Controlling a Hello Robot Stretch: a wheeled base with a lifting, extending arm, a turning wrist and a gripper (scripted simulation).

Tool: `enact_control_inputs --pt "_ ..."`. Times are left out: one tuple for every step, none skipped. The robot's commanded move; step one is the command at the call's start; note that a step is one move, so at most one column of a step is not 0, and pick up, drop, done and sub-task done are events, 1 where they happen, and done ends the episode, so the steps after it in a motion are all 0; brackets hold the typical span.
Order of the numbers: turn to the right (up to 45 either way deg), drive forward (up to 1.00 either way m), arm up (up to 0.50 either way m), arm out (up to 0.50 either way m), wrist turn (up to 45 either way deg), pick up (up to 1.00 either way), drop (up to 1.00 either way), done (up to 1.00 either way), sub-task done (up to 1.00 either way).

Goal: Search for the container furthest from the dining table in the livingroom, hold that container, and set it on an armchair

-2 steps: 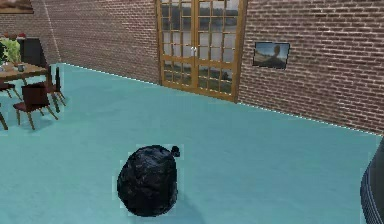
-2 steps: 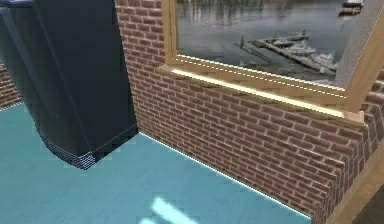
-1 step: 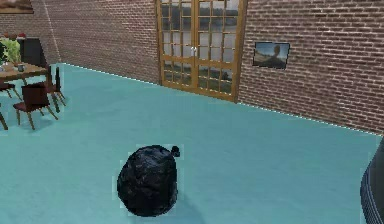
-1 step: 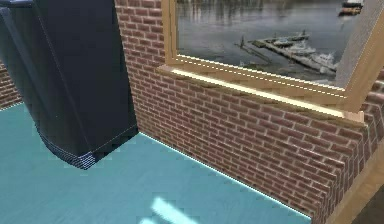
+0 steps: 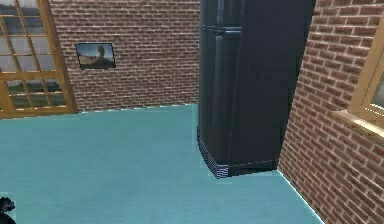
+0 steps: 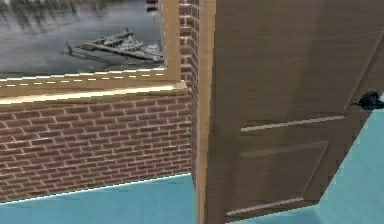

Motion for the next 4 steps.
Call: enact_control_inputs --pt "0.0 0.15 0.0 0.0 0.0 0.0 0.0 0.0 0.0" --pt "-18.0 0.0 0.0 0.0 0.0 0.0 0.0 0.0 0.0" --pt "0.0 1.0 0.0 0.0 0.0 0.0 0.0 0.0 0.0" --pt "-36.0 0.0 0.0 0.0 0.0 0.0 0.0 0.0 0.0"
